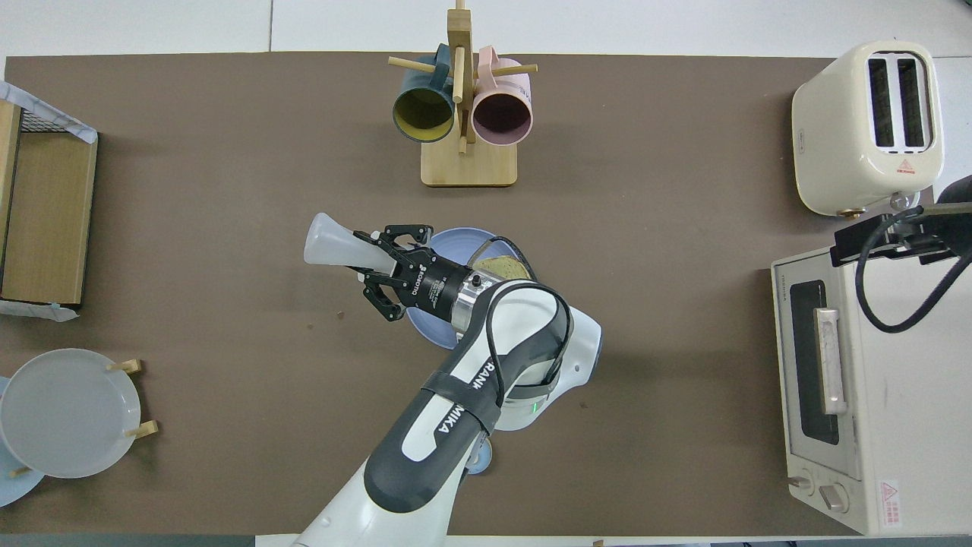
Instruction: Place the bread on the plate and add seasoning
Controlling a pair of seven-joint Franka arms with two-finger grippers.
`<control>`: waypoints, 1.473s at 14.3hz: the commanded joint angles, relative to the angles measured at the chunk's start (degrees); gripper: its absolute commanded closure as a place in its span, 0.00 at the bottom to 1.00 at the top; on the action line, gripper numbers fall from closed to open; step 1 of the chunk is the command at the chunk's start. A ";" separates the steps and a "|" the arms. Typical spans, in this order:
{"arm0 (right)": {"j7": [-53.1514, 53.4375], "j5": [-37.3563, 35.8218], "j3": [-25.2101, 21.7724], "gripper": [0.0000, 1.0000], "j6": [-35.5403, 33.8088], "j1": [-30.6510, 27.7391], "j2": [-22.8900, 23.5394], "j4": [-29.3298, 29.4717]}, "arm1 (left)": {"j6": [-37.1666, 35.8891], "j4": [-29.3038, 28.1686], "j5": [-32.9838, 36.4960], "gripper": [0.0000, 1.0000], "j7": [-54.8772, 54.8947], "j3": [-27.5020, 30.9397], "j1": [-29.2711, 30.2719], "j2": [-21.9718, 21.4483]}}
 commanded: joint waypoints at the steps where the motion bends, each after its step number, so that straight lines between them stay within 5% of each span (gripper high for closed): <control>1: -1.05 -0.20 -0.03 0.00 0.77 -0.29 -0.60 -0.91 | 0.97 0.58 -3.40 1.00 -2.90 0.01 0.71 -0.63; 8: -1.05 -0.20 -0.03 0.00 0.77 -0.20 -0.60 -0.91 | 3.88 0.40 -9.56 1.00 -5.54 0.01 6.86 -7.92; 13: -1.05 -0.20 -0.03 0.00 0.77 -0.20 -0.60 -0.91 | 7.39 -0.21 -18.17 1.00 -6.95 0.01 12.31 -17.06; 21: -1.05 -0.20 -0.03 0.00 0.77 -0.29 -0.60 -0.91 | 13.44 -0.21 -32.74 1.00 -18.28 0.01 19.94 -21.64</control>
